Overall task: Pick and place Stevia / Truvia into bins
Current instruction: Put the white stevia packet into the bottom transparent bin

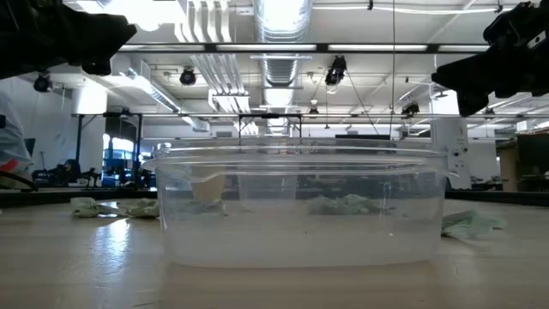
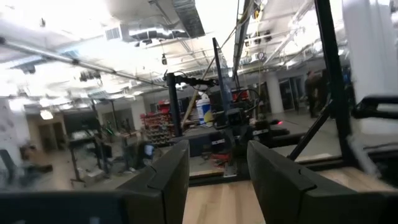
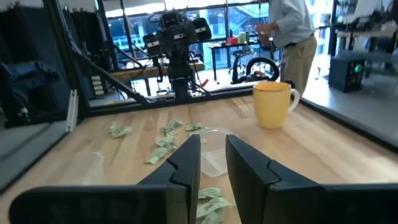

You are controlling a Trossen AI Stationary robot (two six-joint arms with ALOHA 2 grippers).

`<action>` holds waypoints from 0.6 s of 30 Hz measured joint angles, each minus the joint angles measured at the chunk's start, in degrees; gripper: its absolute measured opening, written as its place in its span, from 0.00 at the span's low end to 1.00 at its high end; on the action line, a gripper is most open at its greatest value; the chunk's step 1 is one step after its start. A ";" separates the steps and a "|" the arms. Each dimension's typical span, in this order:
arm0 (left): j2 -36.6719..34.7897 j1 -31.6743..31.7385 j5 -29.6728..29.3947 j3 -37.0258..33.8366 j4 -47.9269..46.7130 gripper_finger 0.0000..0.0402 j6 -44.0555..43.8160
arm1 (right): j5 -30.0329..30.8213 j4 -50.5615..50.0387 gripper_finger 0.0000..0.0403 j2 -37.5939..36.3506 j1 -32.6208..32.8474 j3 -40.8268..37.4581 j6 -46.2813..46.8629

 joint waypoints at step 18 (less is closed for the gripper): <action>3.40 0.00 0.09 0.26 -0.06 0.36 -12.46 | 0.04 1.85 0.17 0.04 -0.01 -0.04 2.33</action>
